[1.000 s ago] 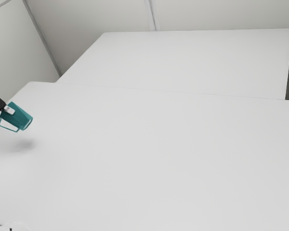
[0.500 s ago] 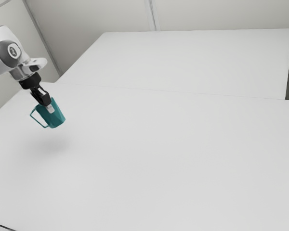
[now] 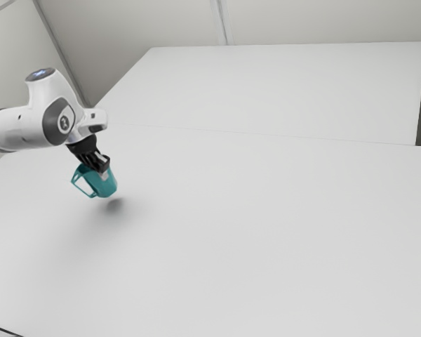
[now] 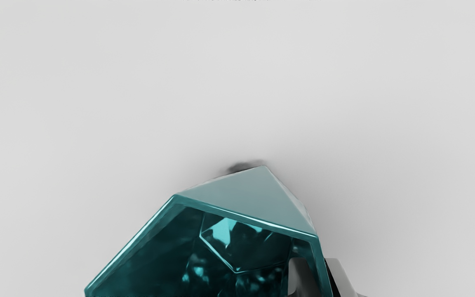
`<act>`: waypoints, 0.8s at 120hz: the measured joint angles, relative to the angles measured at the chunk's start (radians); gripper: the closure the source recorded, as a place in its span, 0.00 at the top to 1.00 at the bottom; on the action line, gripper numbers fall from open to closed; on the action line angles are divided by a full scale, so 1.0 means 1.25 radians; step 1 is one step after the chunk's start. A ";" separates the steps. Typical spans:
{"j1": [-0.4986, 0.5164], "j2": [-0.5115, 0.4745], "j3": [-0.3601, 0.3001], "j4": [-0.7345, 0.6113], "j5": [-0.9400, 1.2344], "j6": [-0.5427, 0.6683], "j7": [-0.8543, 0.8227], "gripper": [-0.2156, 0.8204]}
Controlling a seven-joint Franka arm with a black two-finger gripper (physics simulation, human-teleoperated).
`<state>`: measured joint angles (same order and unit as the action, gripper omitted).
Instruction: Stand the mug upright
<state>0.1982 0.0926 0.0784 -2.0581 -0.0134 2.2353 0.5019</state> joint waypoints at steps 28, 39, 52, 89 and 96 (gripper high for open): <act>-0.013 0.056 -0.007 -0.001 0.012 0.050 -0.083 0.03; -0.013 0.071 -0.007 -0.001 0.017 0.060 -0.108 0.03; -0.013 0.081 -0.008 -0.001 0.018 0.069 -0.133 0.06; -0.022 0.048 -0.022 0.005 0.010 0.061 -0.170 0.56; -0.021 0.015 -0.028 0.010 0.010 0.039 -0.174 0.61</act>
<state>0.1714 0.1109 0.0433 -2.0453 -0.0009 2.2836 0.2840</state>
